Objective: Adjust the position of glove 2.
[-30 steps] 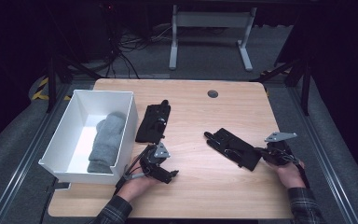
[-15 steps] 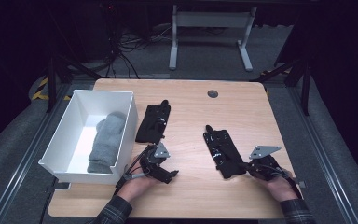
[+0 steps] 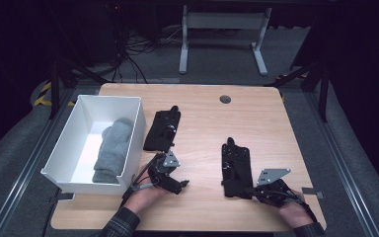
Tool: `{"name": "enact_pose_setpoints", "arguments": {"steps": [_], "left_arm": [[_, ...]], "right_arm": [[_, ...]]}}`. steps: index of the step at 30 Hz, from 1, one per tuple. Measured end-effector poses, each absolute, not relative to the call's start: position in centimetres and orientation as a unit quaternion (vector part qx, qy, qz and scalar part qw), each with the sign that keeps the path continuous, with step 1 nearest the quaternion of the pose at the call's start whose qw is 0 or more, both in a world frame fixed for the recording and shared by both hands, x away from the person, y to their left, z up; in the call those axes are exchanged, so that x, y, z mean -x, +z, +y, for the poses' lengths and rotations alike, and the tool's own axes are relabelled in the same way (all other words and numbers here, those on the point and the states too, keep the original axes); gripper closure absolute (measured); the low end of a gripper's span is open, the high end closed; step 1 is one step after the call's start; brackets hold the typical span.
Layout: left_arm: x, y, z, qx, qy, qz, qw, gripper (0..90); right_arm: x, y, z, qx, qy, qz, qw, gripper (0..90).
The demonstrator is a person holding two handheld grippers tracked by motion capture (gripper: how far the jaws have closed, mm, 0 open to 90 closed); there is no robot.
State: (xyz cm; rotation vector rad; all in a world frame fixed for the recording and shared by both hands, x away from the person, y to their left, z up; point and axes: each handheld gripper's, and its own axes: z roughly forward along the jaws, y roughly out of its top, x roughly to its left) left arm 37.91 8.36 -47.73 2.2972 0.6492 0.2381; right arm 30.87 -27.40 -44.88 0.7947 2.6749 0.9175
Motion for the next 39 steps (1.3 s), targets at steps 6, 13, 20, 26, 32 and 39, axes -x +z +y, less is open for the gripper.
{"name": "enact_pose_setpoints", "arguments": {"steps": [6, 13, 20, 26, 32, 39], "left_arm": [[-37.9, -47.7, 8.4, -0.892, 0.092, 0.252, 0.363, 4.0], [-37.9, -47.7, 8.4, -0.892, 0.092, 0.253, 0.363, 4.0], [-37.9, -47.2, 8.3, -0.891, 0.093, 0.265, 0.358, 14.5], [-38.1, -46.3, 8.2, -0.886, 0.104, 0.296, 0.342, 40.0], [-39.3, -44.3, 8.4, -0.864, 0.109, 0.341, 0.353, 79.2], [-41.4, -43.1, 8.9, -0.842, 0.13, 0.382, 0.359, 89.8]], "right_arm": [[-31.0, -43.9, -27.9, -0.274, 0.344, 0.89, 0.12, 90.0], [-32.6, -44.2, -30.6, -0.342, 0.352, 0.856, 0.165, 63.2], [-34.1, -45.8, -33.9, -0.409, 0.35, 0.821, 0.193, 36.7], [-34.6, -46.5, -34.5, -0.431, 0.344, 0.81, 0.201, 26.3], [-34.5, -46.8, -34.7, -0.431, 0.353, 0.805, 0.206, 23.8], [-34.5, -46.8, -34.7, -0.43, 0.354, 0.805, 0.206, 23.0]]}}
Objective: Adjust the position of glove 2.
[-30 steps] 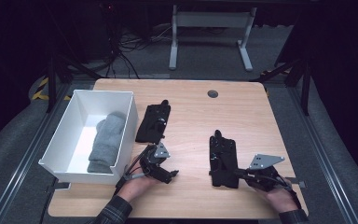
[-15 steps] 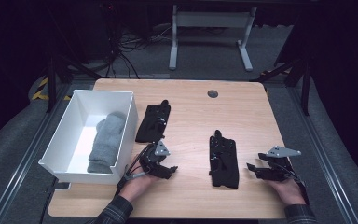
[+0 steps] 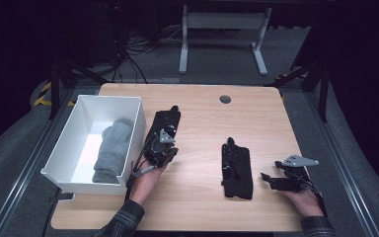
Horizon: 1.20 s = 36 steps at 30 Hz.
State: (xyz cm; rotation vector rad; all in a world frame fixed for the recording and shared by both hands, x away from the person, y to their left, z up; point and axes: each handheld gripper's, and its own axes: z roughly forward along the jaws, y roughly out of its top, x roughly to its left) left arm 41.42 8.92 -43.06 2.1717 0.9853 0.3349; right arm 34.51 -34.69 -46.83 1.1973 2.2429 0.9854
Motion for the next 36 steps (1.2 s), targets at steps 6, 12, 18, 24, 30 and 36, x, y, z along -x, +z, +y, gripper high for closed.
{"name": "enact_pose_setpoints", "arguments": {"steps": [6, 12, 18, 24, 30, 36], "left_arm": [[-44.1, -42.8, 9.1, -0.823, 0.145, 0.414, 0.363, 89.8], [-46.5, -43.7, 9.4, -0.81, 0.153, 0.44, 0.357, 89.8], [-48.0, -45.1, 9.1, -0.816, 0.159, 0.451, 0.325, 89.9], [-48.2, -45.8, 9.1, -0.817, 0.149, 0.454, 0.321, 89.9], [-47.6, -45.7, 8.8, -0.825, 0.134, 0.443, 0.325, 90.0], [-46.2, -45.6, 8.0, -0.838, 0.113, 0.422, 0.327, 90.0]], "right_arm": [[-34.5, -46.8, -34.7, -0.428, 0.354, 0.806, 0.205, 22.2], [-34.5, -46.9, -34.7, -0.426, 0.354, 0.807, 0.204, 21.2], [-34.5, -46.9, -34.7, -0.426, 0.354, 0.807, 0.203, 20.8], [-34.5, -46.9, -34.6, -0.426, 0.354, 0.807, 0.203, 20.6], [-34.5, -46.9, -34.6, -0.426, 0.352, 0.808, 0.204, 19.5], [-34.5, -46.9, -34.6, -0.426, 0.352, 0.808, 0.204, 19.1]]}}
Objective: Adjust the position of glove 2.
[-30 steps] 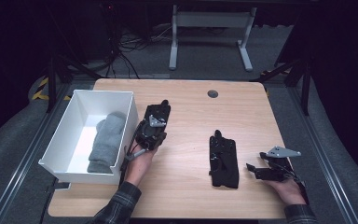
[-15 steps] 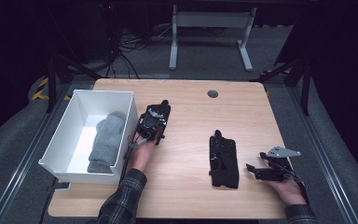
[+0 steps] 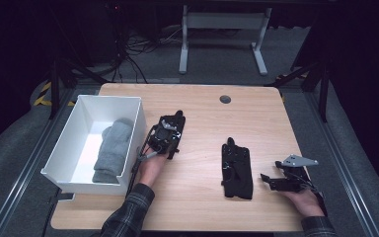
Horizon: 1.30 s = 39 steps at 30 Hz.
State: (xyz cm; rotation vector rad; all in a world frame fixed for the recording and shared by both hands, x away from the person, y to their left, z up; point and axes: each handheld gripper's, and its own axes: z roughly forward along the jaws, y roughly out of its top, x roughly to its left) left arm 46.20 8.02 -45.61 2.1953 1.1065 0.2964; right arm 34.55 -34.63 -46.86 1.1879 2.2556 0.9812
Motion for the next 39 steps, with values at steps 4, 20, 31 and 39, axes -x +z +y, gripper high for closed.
{"name": "enact_pose_setpoints", "arguments": {"steps": [4, 20, 31, 39], "left_arm": [[-45.0, -45.6, 7.2, -0.849, 0.092, 0.399, 0.333, 89.9], [-40.4, -45.6, 4.1, -0.879, 0.009, 0.329, 0.346, 90.0], [-39.8, -44.8, 3.6, -0.877, 0.003, 0.316, 0.361, 89.4], [-41.3, -43.8, 6.3, -0.863, 0.06, 0.351, 0.358, 89.4]], "right_arm": [[-34.6, -46.9, -34.6, -0.426, 0.351, 0.809, 0.203, 18.5], [-34.6, -46.9, -34.6, -0.43, 0.35, 0.808, 0.203, 16.5], [-34.6, -46.9, -34.6, -0.43, 0.349, 0.808, 0.203, 16.5], [-34.6, -46.9, -34.6, -0.43, 0.349, 0.808, 0.203, 16.4]]}}
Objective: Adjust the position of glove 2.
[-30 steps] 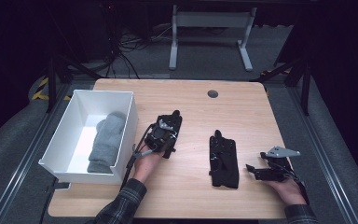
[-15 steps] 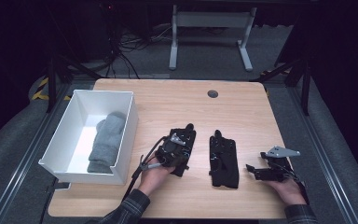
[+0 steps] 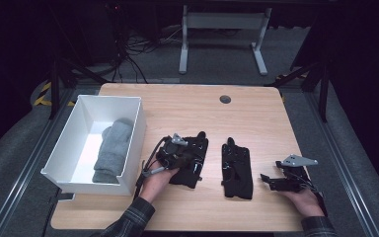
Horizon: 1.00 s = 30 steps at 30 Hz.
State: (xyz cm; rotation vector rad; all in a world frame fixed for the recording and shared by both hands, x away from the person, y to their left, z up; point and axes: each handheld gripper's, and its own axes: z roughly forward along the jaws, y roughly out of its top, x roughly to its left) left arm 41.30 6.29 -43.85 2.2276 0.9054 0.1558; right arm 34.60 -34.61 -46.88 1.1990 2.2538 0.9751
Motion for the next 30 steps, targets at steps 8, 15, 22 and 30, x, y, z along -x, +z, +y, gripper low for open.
{"name": "enact_pose_setpoints", "arguments": {"steps": [8, 15, 22, 30], "left_arm": [[-41.7, -45.3, 6.2, -0.87, 0.046, 0.356, 0.339, 89.7], [-40.1, -45.2, 5.3, -0.881, 0.027, 0.328, 0.338, 89.5], [-40.3, -44.1, 6.4, -0.868, 0.047, 0.342, 0.357, 77.6], [-41.8, -44.7, 7.9, -0.85, 0.062, 0.383, 0.357, 66.6]], "right_arm": [[-34.6, -46.9, -34.6, -0.43, 0.349, 0.808, 0.203, 16.5], [-34.6, -46.9, -34.6, -0.43, 0.349, 0.808, 0.203, 16.4], [-34.6, -46.9, -34.6, -0.429, 0.349, 0.808, 0.203, 16.4], [-34.6, -46.9, -34.6, -0.429, 0.349, 0.808, 0.203, 16.4]]}}
